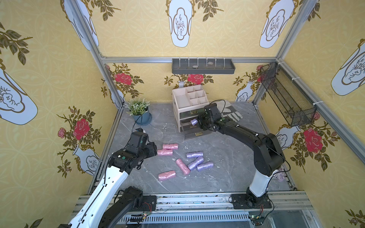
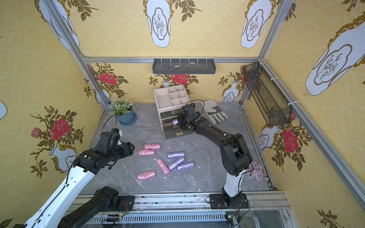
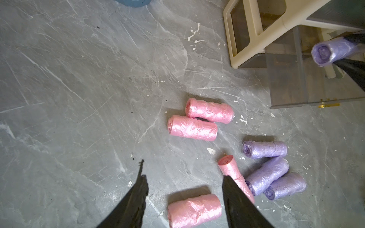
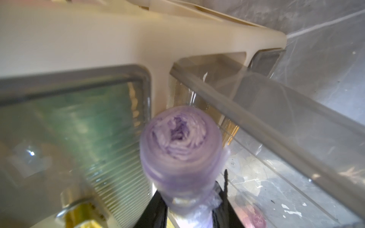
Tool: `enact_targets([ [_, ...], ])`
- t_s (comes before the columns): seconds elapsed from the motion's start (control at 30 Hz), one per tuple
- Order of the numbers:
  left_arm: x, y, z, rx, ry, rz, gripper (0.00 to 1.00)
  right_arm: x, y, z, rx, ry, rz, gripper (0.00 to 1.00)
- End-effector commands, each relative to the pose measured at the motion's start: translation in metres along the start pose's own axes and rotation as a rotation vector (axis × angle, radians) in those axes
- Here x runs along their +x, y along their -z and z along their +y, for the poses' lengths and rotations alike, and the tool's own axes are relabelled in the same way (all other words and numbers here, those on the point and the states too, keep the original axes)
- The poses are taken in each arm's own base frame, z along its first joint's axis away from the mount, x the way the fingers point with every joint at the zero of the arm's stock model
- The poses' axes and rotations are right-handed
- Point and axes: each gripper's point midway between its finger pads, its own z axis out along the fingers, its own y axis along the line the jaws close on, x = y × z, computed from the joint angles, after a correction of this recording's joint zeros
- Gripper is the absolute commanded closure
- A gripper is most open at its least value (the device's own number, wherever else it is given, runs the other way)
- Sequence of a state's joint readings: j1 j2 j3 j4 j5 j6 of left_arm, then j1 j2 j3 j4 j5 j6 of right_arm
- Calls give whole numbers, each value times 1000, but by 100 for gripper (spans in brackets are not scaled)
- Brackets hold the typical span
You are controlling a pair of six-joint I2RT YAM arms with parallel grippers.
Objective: Sort the rolls of trash bags by color and place them into the drawer
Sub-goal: Place the roll of trash bags in the drawer.
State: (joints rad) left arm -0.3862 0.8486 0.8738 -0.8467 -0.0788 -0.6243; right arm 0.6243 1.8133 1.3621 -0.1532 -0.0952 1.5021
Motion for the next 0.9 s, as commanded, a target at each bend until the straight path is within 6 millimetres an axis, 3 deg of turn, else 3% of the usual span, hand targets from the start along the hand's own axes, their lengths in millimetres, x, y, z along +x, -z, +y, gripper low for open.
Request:
enact_targets([
  [0.0,-4,0,0,2,-12,-19,38,-3,-4,12,-49,-13,-13,63],
  [0.4,-5,5,4,-18,-27,-31,38,-8,-16,8,-38,-20,-19,60],
  [0.87,-7,9,5,-25,-32,-39,38,-3,-6,16,-47,12,-13,58],
])
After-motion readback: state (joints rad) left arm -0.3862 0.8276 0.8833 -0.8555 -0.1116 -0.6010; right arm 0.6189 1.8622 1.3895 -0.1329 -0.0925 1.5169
